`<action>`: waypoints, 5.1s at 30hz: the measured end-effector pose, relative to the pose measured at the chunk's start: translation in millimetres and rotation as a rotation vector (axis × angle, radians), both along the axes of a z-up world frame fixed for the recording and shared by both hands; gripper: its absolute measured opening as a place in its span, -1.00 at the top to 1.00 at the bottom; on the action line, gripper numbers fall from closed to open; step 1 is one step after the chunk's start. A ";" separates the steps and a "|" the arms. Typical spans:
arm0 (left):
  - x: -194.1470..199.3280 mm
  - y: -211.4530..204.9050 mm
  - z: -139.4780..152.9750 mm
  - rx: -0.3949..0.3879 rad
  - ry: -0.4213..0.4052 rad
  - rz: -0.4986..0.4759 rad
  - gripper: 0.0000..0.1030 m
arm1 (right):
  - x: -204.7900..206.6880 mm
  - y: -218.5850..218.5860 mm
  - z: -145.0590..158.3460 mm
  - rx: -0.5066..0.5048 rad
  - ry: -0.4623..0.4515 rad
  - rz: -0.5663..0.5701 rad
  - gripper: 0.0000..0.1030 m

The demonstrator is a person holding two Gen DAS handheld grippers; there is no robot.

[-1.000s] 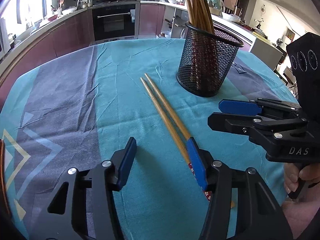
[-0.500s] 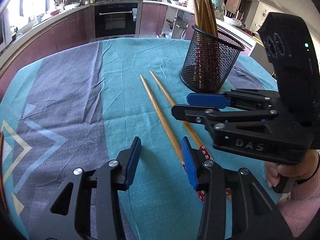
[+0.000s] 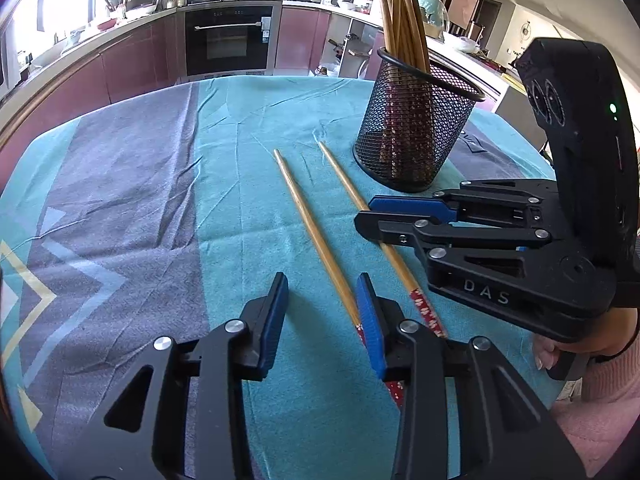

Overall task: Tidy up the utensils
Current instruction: 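Grasp a chopstick with the left gripper while the right grasps the other, then raise the left gripper's chopstick into the mesh cup while the right inserts its own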

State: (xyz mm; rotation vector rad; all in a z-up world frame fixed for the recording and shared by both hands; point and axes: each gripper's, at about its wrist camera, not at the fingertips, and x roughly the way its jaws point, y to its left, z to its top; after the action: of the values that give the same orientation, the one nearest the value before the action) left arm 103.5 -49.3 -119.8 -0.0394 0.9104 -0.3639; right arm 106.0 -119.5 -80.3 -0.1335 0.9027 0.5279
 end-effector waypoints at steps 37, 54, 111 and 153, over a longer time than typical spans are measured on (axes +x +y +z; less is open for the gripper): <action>37.7 -11.2 3.0 0.050 0.004 0.056 0.41 | -1.6 -16.5 2.4 0.006 -0.006 -0.075 0.61; 34.5 -13.4 -0.5 0.015 0.026 0.057 0.84 | -4.3 -23.7 2.2 0.037 0.016 -0.080 0.90; -13.9 1.5 113.0 -0.163 -0.194 -0.029 0.86 | -52.7 -86.6 103.1 0.274 -0.235 -0.077 0.90; -8.9 6.5 215.3 -0.258 -0.419 -0.046 0.86 | -32.6 -110.1 181.6 0.303 -0.462 -0.108 0.90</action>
State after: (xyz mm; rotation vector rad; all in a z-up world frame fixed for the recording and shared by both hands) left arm 94.6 -42.8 95.5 -0.1732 0.4476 -0.5087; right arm 73.4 -229.6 101.3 0.0681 0.3708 0.4994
